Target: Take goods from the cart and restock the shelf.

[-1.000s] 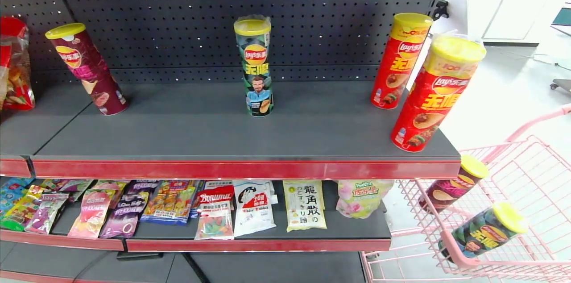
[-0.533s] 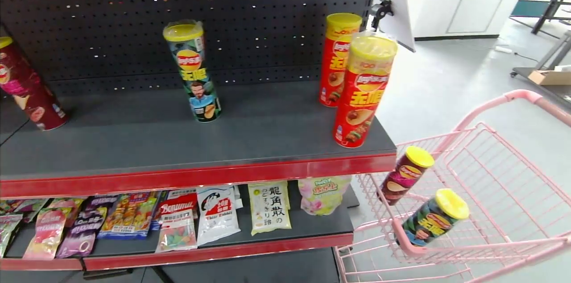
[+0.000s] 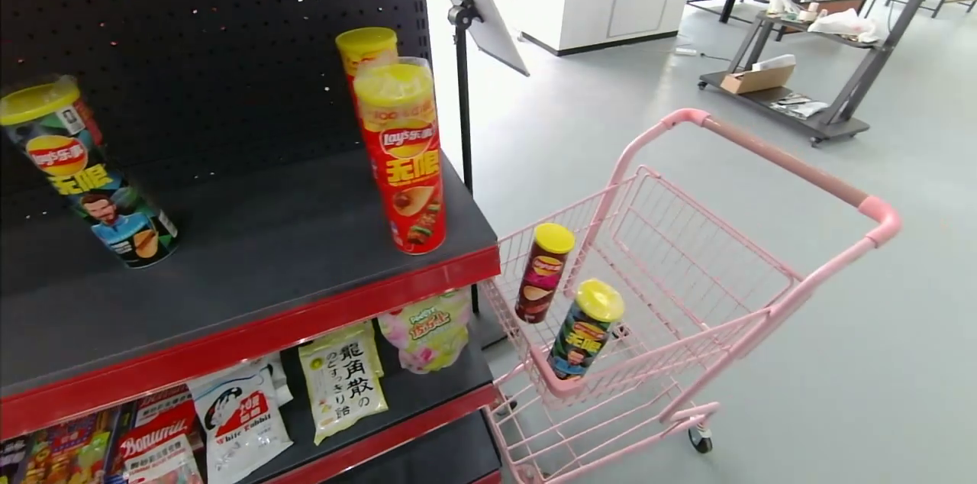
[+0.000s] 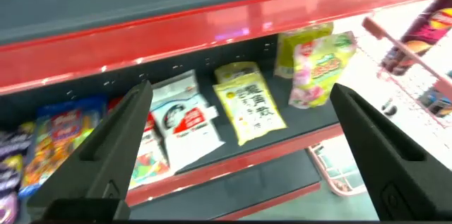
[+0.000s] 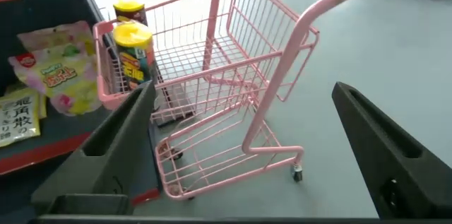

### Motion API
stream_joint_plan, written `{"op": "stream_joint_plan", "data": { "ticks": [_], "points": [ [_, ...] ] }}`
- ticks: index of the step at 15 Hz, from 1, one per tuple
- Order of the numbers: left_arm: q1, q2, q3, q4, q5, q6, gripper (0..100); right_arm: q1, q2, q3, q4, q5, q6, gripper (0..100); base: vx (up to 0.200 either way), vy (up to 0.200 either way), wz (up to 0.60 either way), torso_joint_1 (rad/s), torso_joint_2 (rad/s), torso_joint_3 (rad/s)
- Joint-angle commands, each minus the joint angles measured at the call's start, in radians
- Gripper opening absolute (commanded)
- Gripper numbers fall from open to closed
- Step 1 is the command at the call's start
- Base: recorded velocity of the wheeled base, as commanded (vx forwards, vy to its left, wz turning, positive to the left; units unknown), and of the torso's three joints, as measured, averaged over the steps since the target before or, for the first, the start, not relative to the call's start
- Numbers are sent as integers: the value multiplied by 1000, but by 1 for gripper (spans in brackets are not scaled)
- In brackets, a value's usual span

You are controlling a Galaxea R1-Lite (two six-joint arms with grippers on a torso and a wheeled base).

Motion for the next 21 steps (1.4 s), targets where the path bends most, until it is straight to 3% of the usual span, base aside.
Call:
{"op": "stream_joint_plan", "data": {
  "ticks": [1,9,21],
  "points": [
    [0,1,0,0,1,-1,100,0,0,0,2,1,-1,100,0,0,0,0,0,0],
    [0,1,0,0,1,-1,100,0,0,0,0,-1,-1,100,0,0,0,-42,118,69],
    [0,1,0,0,1,-1,100,0,0,0,0,-1,-1,100,0,0,0,-161,487,323]
  ]
}}
